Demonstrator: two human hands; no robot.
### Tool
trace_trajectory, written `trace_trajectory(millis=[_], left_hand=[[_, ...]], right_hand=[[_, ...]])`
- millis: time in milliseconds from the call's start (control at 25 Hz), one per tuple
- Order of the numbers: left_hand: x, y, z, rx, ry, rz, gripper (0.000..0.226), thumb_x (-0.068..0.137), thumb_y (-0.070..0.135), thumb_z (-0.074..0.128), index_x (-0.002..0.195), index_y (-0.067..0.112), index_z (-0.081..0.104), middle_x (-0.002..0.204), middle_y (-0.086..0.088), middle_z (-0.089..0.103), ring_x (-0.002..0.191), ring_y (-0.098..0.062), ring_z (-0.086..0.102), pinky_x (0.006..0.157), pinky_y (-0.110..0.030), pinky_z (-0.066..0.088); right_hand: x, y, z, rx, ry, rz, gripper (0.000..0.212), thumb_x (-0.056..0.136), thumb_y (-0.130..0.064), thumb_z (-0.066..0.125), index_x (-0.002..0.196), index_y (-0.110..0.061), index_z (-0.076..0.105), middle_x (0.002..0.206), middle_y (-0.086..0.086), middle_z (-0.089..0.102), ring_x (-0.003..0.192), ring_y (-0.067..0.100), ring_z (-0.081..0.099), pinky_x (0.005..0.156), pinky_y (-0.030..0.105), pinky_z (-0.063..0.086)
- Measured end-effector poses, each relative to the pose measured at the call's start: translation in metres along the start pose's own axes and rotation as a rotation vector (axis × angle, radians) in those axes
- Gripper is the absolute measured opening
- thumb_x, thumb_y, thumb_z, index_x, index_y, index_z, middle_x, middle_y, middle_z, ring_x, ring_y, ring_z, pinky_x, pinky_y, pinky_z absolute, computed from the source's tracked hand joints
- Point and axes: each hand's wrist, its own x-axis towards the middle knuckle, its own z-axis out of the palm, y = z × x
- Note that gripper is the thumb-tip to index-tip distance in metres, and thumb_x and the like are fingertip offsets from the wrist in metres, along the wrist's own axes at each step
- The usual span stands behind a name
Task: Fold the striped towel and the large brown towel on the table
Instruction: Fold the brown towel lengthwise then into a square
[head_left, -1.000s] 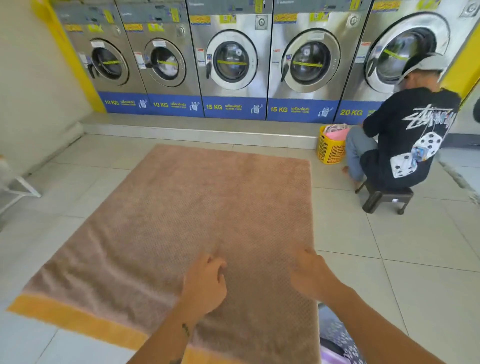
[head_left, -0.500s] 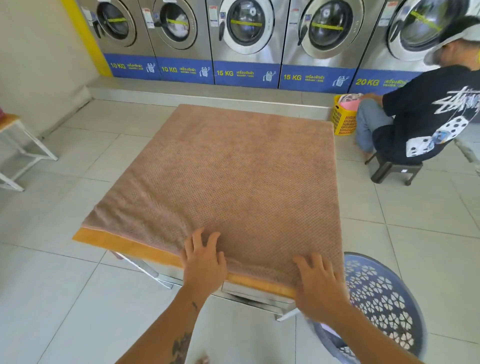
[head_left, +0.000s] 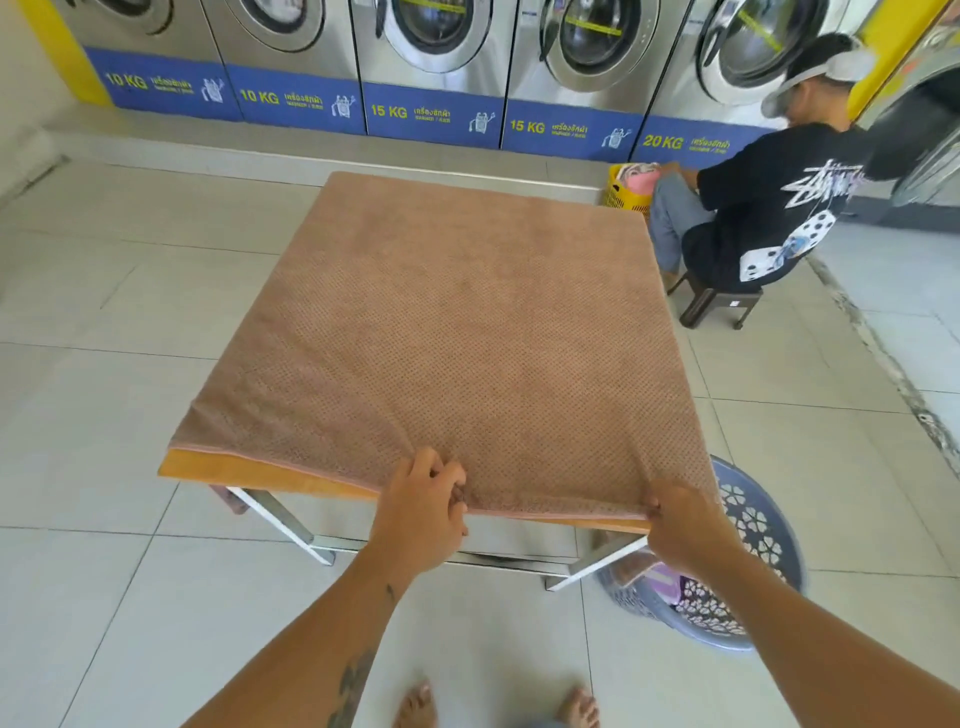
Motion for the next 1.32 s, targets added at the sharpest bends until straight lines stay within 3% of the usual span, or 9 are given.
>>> trace_trajectory(millis=[120, 200, 440, 680, 800, 960, 1040, 1160, 1320], left_hand=[[-0.008, -0.003, -0.003, -0.121, -0.028, 0.046, 0.023, 0.082, 0.027, 0.061, 0.105, 0.024, 0.063, 0.109, 0.003, 0.047, 0.093, -0.017, 0.050, 0.083, -0.029, 0.045], [-0.006, 0.000, -0.017, -0.358, -0.054, -0.083, 0.016, 0.090, 0.013, 0.056, 0.097, 0.025, 0.064, 0.108, 0.002, 0.051, 0.081, -0.002, 0.063, 0.076, -0.021, 0.048], [-0.002, -0.043, -0.067, -0.441, 0.088, -0.384, 0.029, 0.093, 0.003, 0.053, 0.100, 0.029, 0.064, 0.108, 0.009, 0.058, 0.096, -0.003, 0.057, 0.084, -0.018, 0.045], [-0.011, -0.121, -0.105, -0.332, 0.100, -0.496, 0.036, 0.083, 0.006, 0.058, 0.092, 0.041, 0.060, 0.117, 0.006, 0.058, 0.103, -0.014, 0.061, 0.097, -0.040, 0.051], [-0.013, -0.161, -0.118, -0.104, 0.013, -0.427, 0.046, 0.080, 0.013, 0.061, 0.119, 0.038, 0.058, 0.133, 0.003, 0.047, 0.118, -0.021, 0.052, 0.101, -0.040, 0.048], [-0.009, -0.215, -0.127, 0.192, -0.188, -0.263, 0.079, 0.078, 0.031, 0.060, 0.150, 0.039, 0.027, 0.155, -0.006, 0.011, 0.146, -0.031, 0.016, 0.117, -0.047, 0.025], [-0.002, -0.232, -0.135, 0.230, -0.268, -0.159, 0.081, 0.080, 0.041, 0.060, 0.151, 0.039, 0.022, 0.154, -0.005, 0.008, 0.145, -0.031, 0.012, 0.115, -0.046, 0.025], [-0.002, -0.249, -0.144, 0.264, -0.228, 0.002, 0.067, 0.083, 0.049, 0.061, 0.143, 0.038, 0.034, 0.139, 0.000, 0.027, 0.127, -0.024, 0.030, 0.104, -0.037, 0.037], [-0.011, -0.261, -0.149, 0.232, -0.168, 0.112, 0.043, 0.086, 0.030, 0.065, 0.125, 0.026, 0.046, 0.124, 0.002, 0.040, 0.110, -0.021, 0.043, 0.088, -0.028, 0.046]], right_hand=[[-0.005, -0.007, 0.004, -0.070, -0.058, 0.061, 0.018, 0.080, -0.019, 0.060, 0.094, -0.029, 0.055, 0.106, -0.003, 0.060, 0.097, 0.017, 0.055, 0.091, 0.043, 0.053], [-0.015, -0.032, 0.002, -0.100, -0.063, 0.028, 0.033, 0.081, -0.021, 0.061, 0.112, -0.029, 0.053, 0.118, -0.004, 0.053, 0.112, 0.020, 0.050, 0.103, 0.045, 0.045], [-0.010, -0.147, -0.006, 0.191, -0.158, -0.334, 0.055, 0.085, -0.007, 0.054, 0.136, -0.025, 0.046, 0.140, 0.003, 0.040, 0.128, 0.026, 0.040, 0.104, 0.041, 0.041], [-0.013, -0.238, 0.005, 0.148, -0.248, -0.478, 0.063, 0.085, -0.011, 0.054, 0.143, -0.028, 0.040, 0.144, 0.002, 0.034, 0.136, 0.029, 0.031, 0.106, 0.043, 0.039], [-0.011, -0.277, 0.010, 0.091, -0.221, -0.454, 0.067, 0.086, -0.011, 0.053, 0.148, -0.026, 0.034, 0.147, 0.004, 0.032, 0.136, 0.030, 0.030, 0.105, 0.042, 0.040], [-0.020, -0.320, 0.033, -0.052, -0.207, -0.295, 0.072, 0.081, -0.015, 0.052, 0.148, -0.026, 0.027, 0.143, 0.008, 0.028, 0.126, 0.032, 0.031, 0.103, 0.045, 0.041], [-0.027, -0.337, 0.043, -0.131, -0.157, -0.189, 0.075, 0.079, -0.019, 0.054, 0.148, -0.025, 0.025, 0.144, 0.008, 0.023, 0.127, 0.033, 0.028, 0.104, 0.047, 0.039], [-0.035, -0.355, 0.055, -0.120, -0.116, -0.092, 0.080, 0.079, -0.024, 0.060, 0.149, -0.025, 0.020, 0.149, 0.009, 0.018, 0.135, 0.035, 0.026, 0.107, 0.048, 0.038], [-0.041, -0.371, 0.063, -0.090, -0.067, -0.065, 0.076, 0.077, -0.017, 0.060, 0.144, -0.024, 0.026, 0.146, 0.008, 0.024, 0.132, 0.033, 0.029, 0.105, 0.044, 0.042]])
